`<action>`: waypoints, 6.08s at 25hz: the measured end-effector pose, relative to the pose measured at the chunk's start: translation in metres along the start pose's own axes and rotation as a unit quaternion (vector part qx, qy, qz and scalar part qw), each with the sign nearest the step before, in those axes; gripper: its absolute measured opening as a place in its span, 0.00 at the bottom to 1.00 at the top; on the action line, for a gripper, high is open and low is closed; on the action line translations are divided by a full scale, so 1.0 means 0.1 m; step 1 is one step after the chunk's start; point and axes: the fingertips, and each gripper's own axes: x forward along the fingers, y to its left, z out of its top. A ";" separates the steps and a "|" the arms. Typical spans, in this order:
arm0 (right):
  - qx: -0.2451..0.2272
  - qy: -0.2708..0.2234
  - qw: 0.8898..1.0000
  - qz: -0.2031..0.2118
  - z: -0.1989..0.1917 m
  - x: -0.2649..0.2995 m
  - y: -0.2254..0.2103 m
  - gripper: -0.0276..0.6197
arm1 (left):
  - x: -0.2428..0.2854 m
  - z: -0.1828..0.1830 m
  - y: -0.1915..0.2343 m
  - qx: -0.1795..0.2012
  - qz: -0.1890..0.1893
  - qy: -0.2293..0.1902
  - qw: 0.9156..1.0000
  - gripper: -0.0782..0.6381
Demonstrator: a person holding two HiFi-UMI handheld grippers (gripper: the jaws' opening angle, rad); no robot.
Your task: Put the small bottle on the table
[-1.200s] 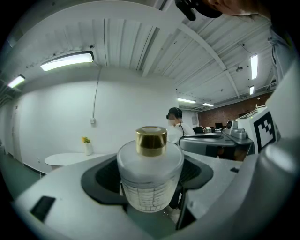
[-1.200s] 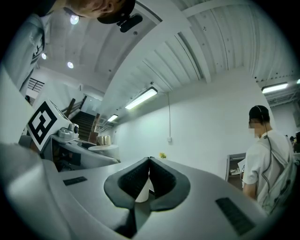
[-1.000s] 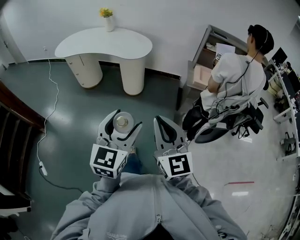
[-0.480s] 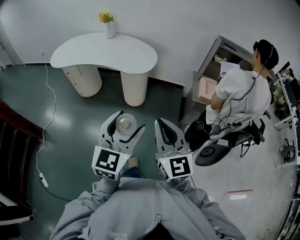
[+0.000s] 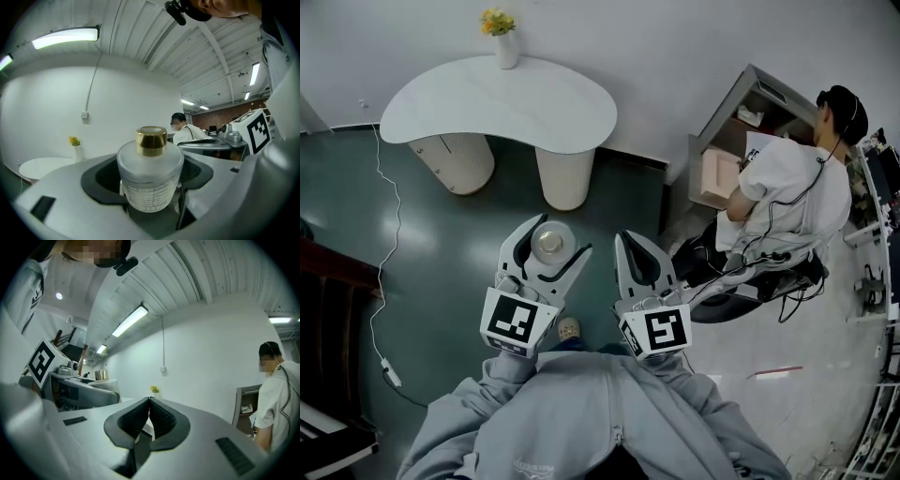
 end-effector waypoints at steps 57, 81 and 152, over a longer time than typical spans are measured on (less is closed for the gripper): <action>0.013 0.003 0.996 0.084 -0.30 2.96 -2.23 0.08 | 3.15 0.19 1.78 -0.019 0.069 0.024 0.997 0.58; 0.007 0.025 1.000 0.004 -0.70 4.88 -2.81 0.08 | 4.70 -0.02 3.35 0.017 -0.029 0.006 0.999 0.58; 0.073 0.142 0.987 0.021 -2.95 6.11 -3.71 0.08 | 6.79 -2.53 3.89 0.014 -0.077 0.172 0.982 0.58</action>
